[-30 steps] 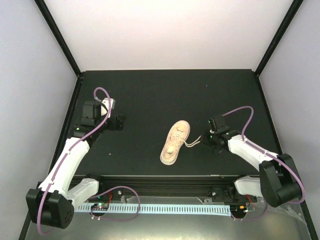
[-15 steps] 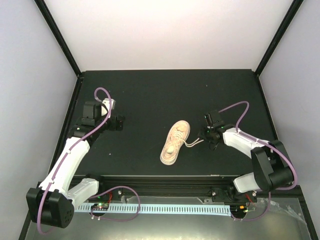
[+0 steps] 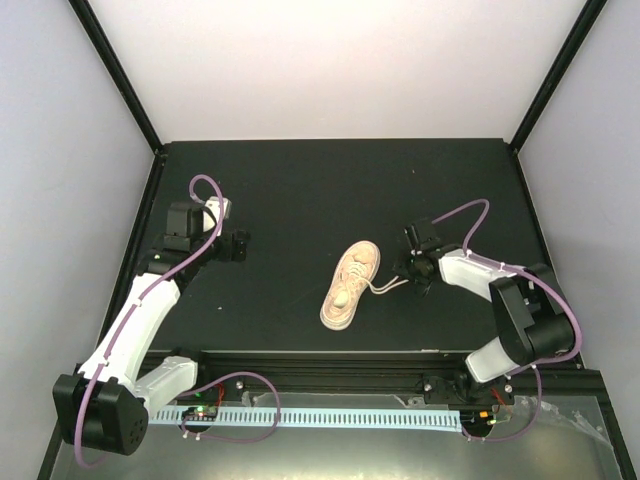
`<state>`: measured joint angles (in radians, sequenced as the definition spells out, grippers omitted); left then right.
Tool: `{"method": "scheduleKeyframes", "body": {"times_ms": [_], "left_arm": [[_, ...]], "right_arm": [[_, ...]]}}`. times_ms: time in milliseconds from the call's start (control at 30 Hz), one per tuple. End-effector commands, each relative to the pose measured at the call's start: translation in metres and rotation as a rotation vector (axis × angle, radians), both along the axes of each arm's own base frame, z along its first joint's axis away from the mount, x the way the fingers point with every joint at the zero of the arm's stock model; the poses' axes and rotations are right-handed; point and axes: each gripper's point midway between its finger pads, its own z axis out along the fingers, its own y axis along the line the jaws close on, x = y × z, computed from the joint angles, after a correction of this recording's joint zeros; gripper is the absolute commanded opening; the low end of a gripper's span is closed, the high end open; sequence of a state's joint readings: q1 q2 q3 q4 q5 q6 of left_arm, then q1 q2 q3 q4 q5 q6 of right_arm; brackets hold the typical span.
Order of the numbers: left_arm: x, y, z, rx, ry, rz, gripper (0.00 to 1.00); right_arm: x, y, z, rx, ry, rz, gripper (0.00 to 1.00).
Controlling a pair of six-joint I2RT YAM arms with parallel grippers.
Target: Tie the shoes
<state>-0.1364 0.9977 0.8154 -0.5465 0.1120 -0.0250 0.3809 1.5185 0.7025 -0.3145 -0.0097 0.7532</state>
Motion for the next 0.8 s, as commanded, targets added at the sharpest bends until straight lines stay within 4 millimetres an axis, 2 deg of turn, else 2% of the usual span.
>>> {"method": "scheduleKeyframes", "body": {"times_ms": [0,200,300,400,600,667,767], "left_arm": [[0.002,0.002,0.000,0.013,0.000,-0.005,0.99],[0.002,0.002,0.000,0.015,0.001,-0.003,0.99],[0.002,0.002,0.000,0.015,0.002,-0.001,0.99],[0.002,0.003,0.000,0.017,0.001,0.001,0.99],[0.002,0.004,0.001,0.019,-0.001,0.005,0.99],[0.003,0.004,0.001,0.019,-0.004,0.006,0.99],[0.002,0.003,0.001,0.016,-0.004,0.003,0.99]], "right_arm": [[0.003,-0.003,-0.006,-0.039,0.009,0.014,0.30],[-0.001,0.003,-0.014,-0.030,0.040,0.057,0.03],[0.004,0.010,0.001,0.006,0.002,0.073,0.02],[0.017,0.019,0.041,0.062,-0.107,0.091,0.02],[0.034,0.029,0.147,0.151,-0.394,0.136,0.02],[0.035,0.035,0.175,0.186,-0.464,0.164,0.02],[0.037,0.049,0.205,0.242,-0.531,0.210,0.02]]}}
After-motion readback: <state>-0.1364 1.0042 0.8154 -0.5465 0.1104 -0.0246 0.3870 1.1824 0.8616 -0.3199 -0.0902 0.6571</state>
